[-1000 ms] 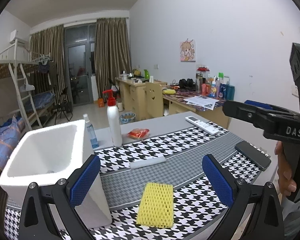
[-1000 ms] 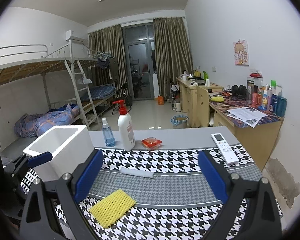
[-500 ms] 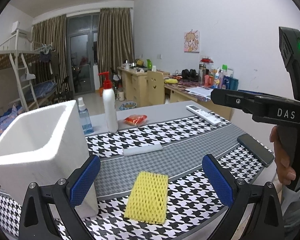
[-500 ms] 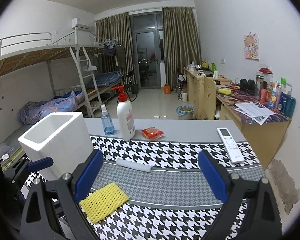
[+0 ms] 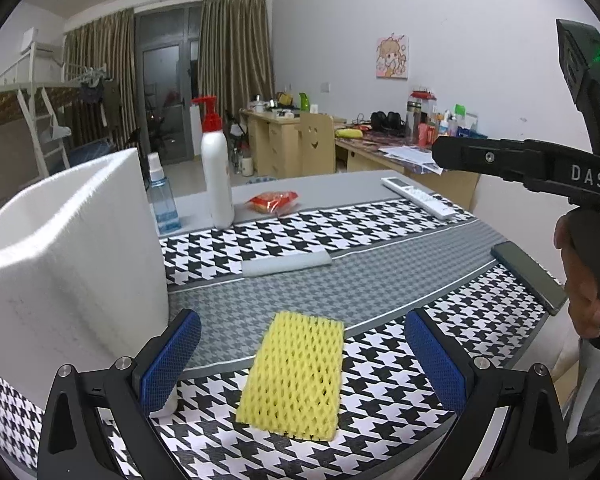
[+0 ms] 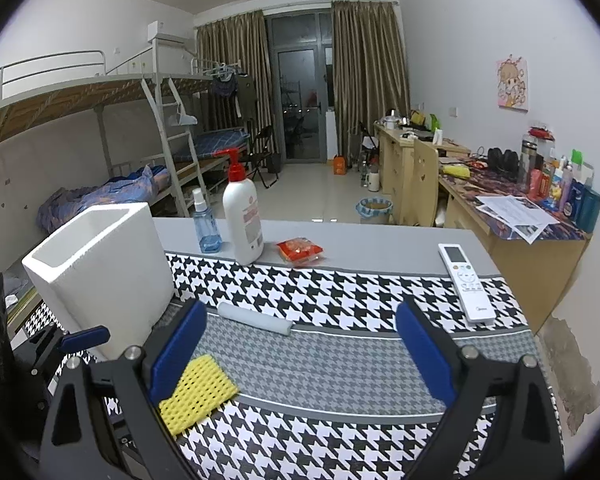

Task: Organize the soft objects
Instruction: 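Move the left tool toward the yellow mesh sleeve on the table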

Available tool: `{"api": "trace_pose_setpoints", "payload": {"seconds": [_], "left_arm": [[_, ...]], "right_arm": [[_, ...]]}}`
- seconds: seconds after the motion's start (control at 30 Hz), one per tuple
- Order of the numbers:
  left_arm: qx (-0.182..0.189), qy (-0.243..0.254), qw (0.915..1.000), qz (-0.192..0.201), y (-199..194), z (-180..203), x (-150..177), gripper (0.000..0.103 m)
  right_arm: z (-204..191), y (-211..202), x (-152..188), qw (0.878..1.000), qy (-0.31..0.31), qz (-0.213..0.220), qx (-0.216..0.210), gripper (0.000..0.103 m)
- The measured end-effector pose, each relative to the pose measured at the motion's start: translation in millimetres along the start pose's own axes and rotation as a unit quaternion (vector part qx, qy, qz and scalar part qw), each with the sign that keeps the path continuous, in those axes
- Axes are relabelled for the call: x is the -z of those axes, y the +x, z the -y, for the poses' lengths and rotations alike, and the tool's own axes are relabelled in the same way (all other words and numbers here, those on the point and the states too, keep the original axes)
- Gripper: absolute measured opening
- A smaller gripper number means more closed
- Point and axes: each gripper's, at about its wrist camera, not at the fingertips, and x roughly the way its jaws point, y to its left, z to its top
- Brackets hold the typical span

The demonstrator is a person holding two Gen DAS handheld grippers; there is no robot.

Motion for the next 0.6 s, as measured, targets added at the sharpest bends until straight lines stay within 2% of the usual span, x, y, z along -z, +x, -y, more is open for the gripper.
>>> {"api": "trace_pose_setpoints", "payload": {"seconds": [0.23, 0.6], "left_arm": [[0.000, 0.000, 1.0000, -0.009, 10.1, 1.5, 1.1, 0.102], [0.000, 0.005, 0.9991, -0.042, 33.6, 6.4, 6.5, 0.102]], "right_arm": [[2.1, 12.3, 0.4, 1.000, -0.019, -0.009, 0.007, 0.097], [5.0, 41.4, 5.2, 0.998, -0.044, -0.043, -0.007, 0.097]]}}
